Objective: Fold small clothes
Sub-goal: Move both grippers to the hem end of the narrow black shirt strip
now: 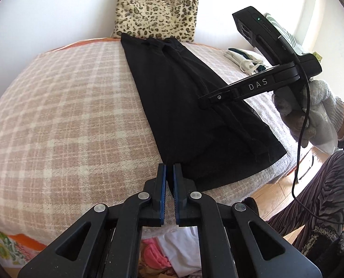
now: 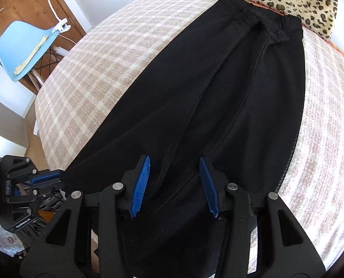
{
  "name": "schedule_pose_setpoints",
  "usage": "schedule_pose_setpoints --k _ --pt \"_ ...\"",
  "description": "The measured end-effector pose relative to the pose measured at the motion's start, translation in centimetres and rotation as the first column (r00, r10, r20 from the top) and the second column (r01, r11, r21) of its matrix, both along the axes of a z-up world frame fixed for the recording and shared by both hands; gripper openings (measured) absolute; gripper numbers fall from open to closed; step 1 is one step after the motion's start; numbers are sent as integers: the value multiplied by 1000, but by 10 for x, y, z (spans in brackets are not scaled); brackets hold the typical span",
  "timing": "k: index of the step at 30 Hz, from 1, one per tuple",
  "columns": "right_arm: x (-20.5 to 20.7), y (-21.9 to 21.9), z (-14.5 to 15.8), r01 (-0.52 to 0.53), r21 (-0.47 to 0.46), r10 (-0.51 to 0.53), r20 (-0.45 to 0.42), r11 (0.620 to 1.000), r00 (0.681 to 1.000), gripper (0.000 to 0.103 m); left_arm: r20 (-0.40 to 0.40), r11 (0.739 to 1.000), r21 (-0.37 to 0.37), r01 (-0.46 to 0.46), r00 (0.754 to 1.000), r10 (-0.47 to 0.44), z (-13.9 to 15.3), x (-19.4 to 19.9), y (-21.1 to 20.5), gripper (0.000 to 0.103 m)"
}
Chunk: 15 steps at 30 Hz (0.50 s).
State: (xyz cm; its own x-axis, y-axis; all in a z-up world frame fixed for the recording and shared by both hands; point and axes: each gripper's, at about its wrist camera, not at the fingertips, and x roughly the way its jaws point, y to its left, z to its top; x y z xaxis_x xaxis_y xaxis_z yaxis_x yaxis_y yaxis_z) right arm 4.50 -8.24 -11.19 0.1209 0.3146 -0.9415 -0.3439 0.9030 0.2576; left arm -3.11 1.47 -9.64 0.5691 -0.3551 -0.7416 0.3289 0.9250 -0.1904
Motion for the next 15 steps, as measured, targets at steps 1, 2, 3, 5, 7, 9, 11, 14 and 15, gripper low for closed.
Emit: schedule_pose_setpoints --k 1,2,3,5,7,9,11,14,15 --pt "-1 4 0 -13 2 13 -5 1000 1000 48 6 1000 14 -5 1000 5 0 -1 0 4" --pt "-3 8 0 -29 -13 29 -2 999 1000 46 17 999 34 -13 1000 12 2 -2 1 4" --pt "-6 12 1 -51 -24 51 0 998 999 43 25 999 45 -17 1000 16 3 -3 2 4" --pt "-12 17 1 -86 -1 86 -22 996 996 30 32 998 51 -37 999 35 6 -5 7 4" --pt "-17 21 0 -105 13 106 -38 994 994 27 37 997 50 -60 998 59 8 -7 10 4" --pt "-21 23 0 -113 7 113 -34 994 993 27 48 999 25 -41 998 40 13 -9 8 9" --pt "-21 21 0 -100 5 100 -38 995 994 27 48 999 37 1 999 -3 15 -10 -3 29" --pt "-22 16 0 -57 26 59 -73 998 996 27 39 994 97 52 998 -56 8 -10 -21 42" --pt "-23 15 0 -53 27 55 -80 998 995 27 21 990 123 64 998 -67 2 -8 -25 42"
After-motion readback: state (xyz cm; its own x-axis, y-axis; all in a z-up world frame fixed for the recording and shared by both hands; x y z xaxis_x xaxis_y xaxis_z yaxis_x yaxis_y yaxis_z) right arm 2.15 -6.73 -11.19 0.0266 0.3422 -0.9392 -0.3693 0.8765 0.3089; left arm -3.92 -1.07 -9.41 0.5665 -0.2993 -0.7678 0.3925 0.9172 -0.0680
